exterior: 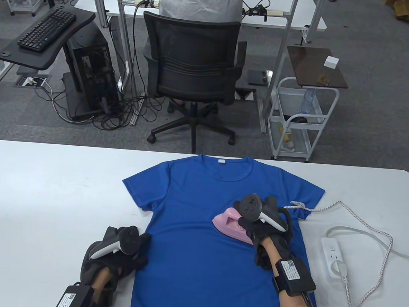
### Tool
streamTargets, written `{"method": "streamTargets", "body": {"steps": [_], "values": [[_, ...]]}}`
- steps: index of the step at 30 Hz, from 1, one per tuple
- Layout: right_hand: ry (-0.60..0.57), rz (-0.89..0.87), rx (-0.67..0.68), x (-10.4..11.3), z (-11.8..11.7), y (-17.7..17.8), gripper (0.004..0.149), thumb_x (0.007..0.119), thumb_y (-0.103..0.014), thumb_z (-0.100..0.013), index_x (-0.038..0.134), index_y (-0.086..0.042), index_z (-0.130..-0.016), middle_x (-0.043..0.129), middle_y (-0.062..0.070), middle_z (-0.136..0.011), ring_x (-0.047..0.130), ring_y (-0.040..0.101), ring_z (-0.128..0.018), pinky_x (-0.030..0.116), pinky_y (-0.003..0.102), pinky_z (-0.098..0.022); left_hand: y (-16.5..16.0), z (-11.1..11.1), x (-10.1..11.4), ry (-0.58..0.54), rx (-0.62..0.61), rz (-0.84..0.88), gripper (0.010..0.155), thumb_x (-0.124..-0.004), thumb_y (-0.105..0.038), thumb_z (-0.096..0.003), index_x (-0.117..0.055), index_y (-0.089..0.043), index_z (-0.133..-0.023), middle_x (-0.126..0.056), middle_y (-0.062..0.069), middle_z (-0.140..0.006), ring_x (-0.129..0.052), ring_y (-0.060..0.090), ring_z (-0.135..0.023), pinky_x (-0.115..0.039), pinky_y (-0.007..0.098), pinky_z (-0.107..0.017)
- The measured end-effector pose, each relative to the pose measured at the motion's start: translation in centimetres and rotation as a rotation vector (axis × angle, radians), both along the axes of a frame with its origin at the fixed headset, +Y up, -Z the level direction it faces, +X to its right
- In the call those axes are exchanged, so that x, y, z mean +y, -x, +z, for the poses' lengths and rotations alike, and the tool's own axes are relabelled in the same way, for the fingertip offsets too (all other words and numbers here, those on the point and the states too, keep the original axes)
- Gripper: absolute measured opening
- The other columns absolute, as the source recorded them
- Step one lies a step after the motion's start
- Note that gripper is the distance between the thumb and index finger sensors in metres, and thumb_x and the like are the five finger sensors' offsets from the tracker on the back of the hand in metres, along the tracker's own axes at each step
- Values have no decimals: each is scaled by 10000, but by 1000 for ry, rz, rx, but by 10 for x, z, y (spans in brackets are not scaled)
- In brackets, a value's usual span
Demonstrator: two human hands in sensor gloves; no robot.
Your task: Iron t-shirt with electric iron on table
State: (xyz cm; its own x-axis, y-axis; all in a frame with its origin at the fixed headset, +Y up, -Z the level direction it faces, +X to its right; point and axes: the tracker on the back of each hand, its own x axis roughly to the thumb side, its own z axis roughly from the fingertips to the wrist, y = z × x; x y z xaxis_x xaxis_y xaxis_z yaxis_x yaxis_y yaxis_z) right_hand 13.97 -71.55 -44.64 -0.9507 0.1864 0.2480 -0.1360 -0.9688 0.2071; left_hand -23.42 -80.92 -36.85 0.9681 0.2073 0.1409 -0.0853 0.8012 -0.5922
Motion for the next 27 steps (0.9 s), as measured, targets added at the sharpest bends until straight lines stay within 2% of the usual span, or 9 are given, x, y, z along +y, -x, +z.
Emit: {"method": "streamTargets", "body": {"steps": [11, 15, 21, 27], "values": [[-7, 23, -67, 0, -1, 6, 638, 707, -288, -411, 617, -285, -1043, 767, 129, -996, 846, 398, -827, 661, 585, -638, 0, 0, 0, 5, 3, 4, 745, -556, -559, -479, -121, -422, -1069, 18, 44, -1122, 10, 375, -1027, -143, 567, -720], [-38, 41, -156, -1, -14, 15, 642, 699, -298, -413, 614, -274, -1048, 774, 134, -990, 858, 392, -814, 679, 574, -627, 0, 0, 0, 3, 3, 6, 745, -556, -558, -480, -122, -421, -1069, 16, 43, -1123, 9, 376, -1027, -144, 567, -719], [-121, 77, -360, -7, -40, 39, 645, 681, -302, -420, 600, -256, -1058, 763, 142, -993, 841, 407, -818, 665, 584, -631, 0, 0, 0, -2, 4, 7, 744, -556, -558, -480, -125, -420, -1071, 14, 44, -1124, 8, 376, -1027, -144, 567, -720], [-125, 100, -425, -8, -51, 51, 645, 670, -304, -433, 583, -238, -1068, 756, 152, -994, 836, 414, -817, 665, 587, -629, 0, 0, 0, -4, 3, 5, 744, -555, -559, -480, -127, -419, -1071, 10, 46, -1125, 3, 378, -1028, -148, 567, -721]]}}
